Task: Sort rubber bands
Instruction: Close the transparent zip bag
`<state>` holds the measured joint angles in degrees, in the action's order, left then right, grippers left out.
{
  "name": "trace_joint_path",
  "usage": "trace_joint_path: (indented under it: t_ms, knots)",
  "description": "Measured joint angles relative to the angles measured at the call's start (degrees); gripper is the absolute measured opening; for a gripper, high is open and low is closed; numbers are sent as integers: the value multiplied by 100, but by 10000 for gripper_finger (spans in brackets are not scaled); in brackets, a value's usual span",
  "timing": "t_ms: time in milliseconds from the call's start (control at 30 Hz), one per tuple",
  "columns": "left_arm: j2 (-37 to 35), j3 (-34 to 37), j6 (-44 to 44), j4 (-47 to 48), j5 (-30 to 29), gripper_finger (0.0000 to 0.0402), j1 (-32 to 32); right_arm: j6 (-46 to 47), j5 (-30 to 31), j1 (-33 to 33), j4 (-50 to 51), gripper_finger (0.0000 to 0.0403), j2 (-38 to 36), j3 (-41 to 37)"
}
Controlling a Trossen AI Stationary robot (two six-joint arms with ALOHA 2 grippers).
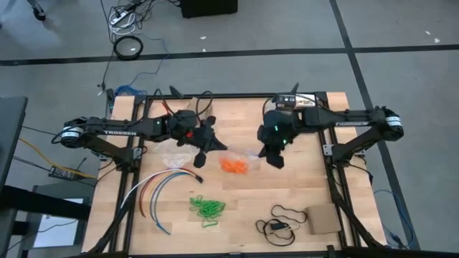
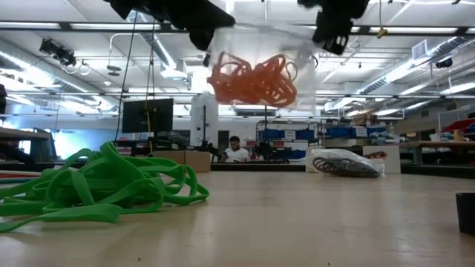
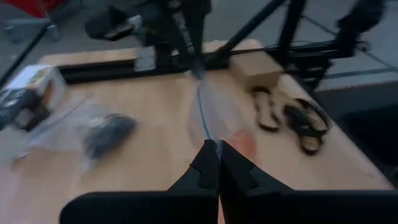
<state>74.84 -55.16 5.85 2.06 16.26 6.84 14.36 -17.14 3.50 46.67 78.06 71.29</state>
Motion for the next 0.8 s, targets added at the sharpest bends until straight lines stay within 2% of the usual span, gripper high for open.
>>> trace_joint_path:
  t_ms: [33, 67, 133, 167, 233, 267, 333, 367, 433, 467, 533, 567, 600, 633, 667, 700, 733, 767, 800]
  knots:
    - [1, 4, -12, 2, -23, 1, 9, -123, -425, 41, -96, 0, 49, -1]
    - [0, 4, -15, -44, -38, 1, 11, -198, -484, 34, -257, 0, 69, -4]
    - [-3, 2, -36, -144, -37, 1, 9, -32, 94, -32, -318, 0, 53, 7]
    - [-3, 2, -40, -149, -32, 1, 8, 55, -12, 25, -288, 0, 51, 5]
    - [-3, 2, -29, -148, -9, 1, 12, -145, -958, 117, -635, 0, 62, -9]
    - [-3, 2, -29, -148, -14, 1, 14, -200, -851, 68, -872, 0, 62, 10]
    - [-6, 2, -30, -143, -58, 1, 29, -42, 264, -1, -413, 0, 53, 219]
    - [-6, 2, -30, -123, -57, 1, 42, -22, 244, 53, -136, 0, 54, 264]
    - [-6, 2, -19, -115, 1, 1, 51, -365, -960, 177, -376, 0, 77, 263]
    - [-6, 2, -18, -91, 16, 1, 52, -436, -953, 156, -603, 0, 81, 282]
    - [-6, 2, -32, -83, -9, 1, 70, -293, 287, 72, -171, 0, 64, 447]
    - [-6, 2, -33, -107, -11, 1, 73, -245, 524, 107, 199, 0, 105, 492]
    - [-6, 2, -33, -144, -1, 1, 65, -311, 101, 195, 332, 0, 186, 494]
    - [-6, 2, -33, -181, 20, 1, 57, -463, -579, 269, 184, 0, 239, 494]
    - [-6, 4, -33, -188, 56, 1, 52, -546, -765, 273, -44, 0, 297, 490]
    - [-6, 4, -33, -209, 84, 1, 51, -551, -302, 196, -150, 0, 338, 507]
    - [-6, 4, -33, -268, 91, 1, 59, -474, 487, 139, -4, 0, 348, 580]
    - [-6, 4, -36, -300, 96, 1, 65, -455, 1125, 128, 361, 0, 409, 655]
    - [-6, 4, -36, -326, 99, 1, 66, -471, 1474, 160, 805, 0, 525, 708]
